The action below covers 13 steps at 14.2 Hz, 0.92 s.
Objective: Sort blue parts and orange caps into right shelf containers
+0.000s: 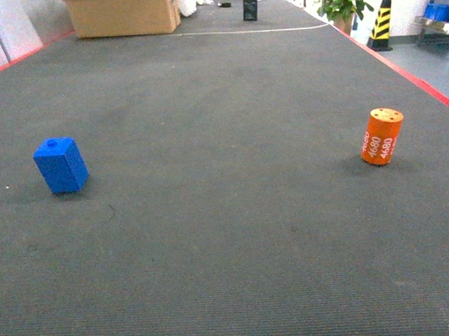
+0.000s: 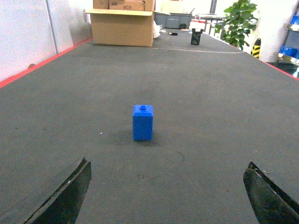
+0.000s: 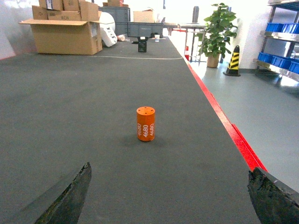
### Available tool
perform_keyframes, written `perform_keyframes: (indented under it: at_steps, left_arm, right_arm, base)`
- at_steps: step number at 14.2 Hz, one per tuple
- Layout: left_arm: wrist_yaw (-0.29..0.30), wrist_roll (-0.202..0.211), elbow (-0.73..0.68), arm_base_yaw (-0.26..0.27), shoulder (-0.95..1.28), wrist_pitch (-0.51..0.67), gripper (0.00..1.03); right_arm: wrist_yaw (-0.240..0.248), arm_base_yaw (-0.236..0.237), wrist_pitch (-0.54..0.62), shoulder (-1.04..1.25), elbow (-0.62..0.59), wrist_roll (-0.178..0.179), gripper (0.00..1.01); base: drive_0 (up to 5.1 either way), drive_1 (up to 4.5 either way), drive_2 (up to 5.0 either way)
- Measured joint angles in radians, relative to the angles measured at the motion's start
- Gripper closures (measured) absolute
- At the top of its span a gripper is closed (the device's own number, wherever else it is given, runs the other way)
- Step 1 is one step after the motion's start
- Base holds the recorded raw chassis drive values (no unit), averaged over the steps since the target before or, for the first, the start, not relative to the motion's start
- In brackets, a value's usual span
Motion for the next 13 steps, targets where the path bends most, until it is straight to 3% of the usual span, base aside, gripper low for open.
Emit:
perform_keyframes:
  at_steps: [13]
  left_arm:
    - [0.0, 0.0, 0.0, 0.0, 0.0, 0.0, 0.05]
  right_arm:
    - [0.0, 0.0, 0.0, 0.0, 0.0, 0.0, 0.03]
  base:
    - [0.0, 0.0, 0.0]
